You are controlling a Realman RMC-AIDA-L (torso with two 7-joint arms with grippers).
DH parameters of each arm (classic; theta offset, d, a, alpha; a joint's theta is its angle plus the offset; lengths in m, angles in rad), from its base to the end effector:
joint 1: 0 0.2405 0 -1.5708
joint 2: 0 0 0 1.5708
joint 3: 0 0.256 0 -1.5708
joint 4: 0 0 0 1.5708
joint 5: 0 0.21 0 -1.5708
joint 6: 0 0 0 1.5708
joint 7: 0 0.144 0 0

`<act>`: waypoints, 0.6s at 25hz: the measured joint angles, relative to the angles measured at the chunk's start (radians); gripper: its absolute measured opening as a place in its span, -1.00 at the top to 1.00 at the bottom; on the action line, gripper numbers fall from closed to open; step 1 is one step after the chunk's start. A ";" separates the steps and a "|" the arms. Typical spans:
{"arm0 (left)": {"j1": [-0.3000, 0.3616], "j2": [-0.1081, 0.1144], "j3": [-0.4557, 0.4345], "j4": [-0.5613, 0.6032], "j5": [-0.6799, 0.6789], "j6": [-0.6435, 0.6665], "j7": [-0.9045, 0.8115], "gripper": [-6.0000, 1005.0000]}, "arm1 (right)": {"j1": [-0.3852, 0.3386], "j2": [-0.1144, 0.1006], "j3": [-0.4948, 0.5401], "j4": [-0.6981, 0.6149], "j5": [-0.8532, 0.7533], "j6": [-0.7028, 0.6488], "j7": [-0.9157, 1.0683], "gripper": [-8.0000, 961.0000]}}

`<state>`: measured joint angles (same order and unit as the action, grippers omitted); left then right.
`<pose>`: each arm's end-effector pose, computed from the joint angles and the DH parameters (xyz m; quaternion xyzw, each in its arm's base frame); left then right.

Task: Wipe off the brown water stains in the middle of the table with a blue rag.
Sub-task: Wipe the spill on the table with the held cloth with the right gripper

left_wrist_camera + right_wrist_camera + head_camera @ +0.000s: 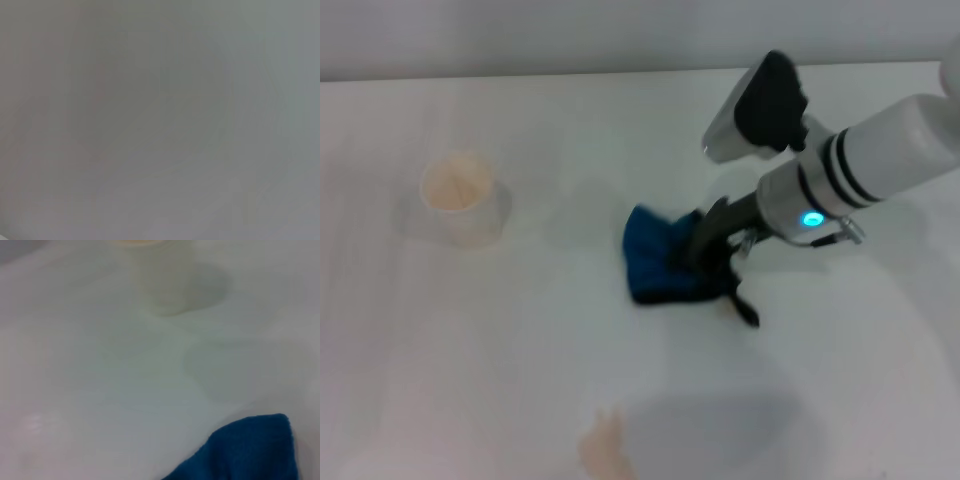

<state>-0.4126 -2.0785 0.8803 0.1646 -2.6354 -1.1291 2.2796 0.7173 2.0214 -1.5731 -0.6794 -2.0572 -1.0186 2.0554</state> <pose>-0.3627 0.3346 0.0396 -0.5580 -0.4132 -0.4568 0.5561 0.2246 0.3745 -0.0813 -0.9575 0.2557 -0.0669 0.1159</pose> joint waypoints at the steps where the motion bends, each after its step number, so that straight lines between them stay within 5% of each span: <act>1: 0.000 0.000 0.000 0.000 0.000 0.000 0.000 -0.77 | 0.000 0.000 0.000 0.000 0.000 0.000 0.000 0.84; 8: 0.000 0.001 0.000 0.000 0.000 0.000 0.005 -0.77 | -0.027 -0.025 0.053 -0.070 -0.073 -0.244 -0.058 0.84; 15: 0.001 0.002 0.000 0.001 0.000 0.000 0.005 -0.77 | -0.052 -0.016 0.264 -0.060 -0.258 -0.214 -0.056 0.84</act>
<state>-0.4115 -2.0769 0.8805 0.1656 -2.6354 -1.1291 2.2843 0.6653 2.0050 -1.3089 -0.7398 -2.3153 -1.2330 1.9993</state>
